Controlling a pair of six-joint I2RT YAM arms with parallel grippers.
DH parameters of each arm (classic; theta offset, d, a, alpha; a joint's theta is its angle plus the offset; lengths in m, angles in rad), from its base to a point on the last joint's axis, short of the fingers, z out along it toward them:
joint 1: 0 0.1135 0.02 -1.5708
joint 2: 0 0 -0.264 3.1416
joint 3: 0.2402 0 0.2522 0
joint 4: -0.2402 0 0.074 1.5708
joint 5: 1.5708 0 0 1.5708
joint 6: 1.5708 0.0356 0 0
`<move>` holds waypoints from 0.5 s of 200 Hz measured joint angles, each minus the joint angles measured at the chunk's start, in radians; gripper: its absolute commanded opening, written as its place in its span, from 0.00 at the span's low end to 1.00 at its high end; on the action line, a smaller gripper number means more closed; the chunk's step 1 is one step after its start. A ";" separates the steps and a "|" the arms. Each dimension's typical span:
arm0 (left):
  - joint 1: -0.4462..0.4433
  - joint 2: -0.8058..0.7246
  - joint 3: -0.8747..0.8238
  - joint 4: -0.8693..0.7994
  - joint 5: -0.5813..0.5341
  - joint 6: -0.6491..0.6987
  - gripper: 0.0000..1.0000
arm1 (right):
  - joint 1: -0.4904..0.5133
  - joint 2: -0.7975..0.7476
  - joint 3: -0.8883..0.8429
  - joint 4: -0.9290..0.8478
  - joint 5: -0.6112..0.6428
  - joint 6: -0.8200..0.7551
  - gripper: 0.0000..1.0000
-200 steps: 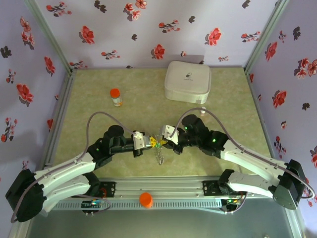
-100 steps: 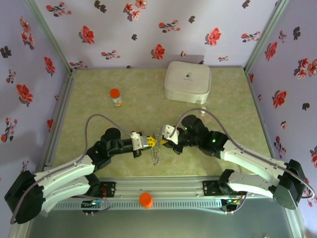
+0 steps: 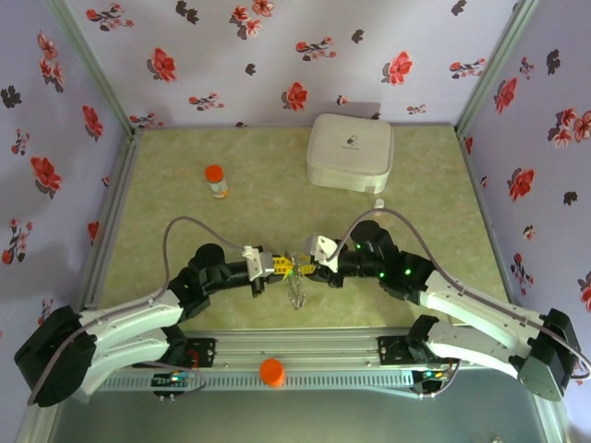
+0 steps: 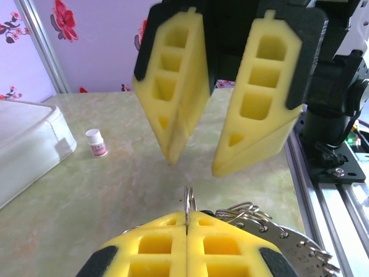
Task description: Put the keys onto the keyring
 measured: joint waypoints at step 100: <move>0.000 0.043 -0.015 0.074 0.050 -0.024 0.00 | 0.000 0.031 -0.027 0.023 -0.037 -0.011 0.21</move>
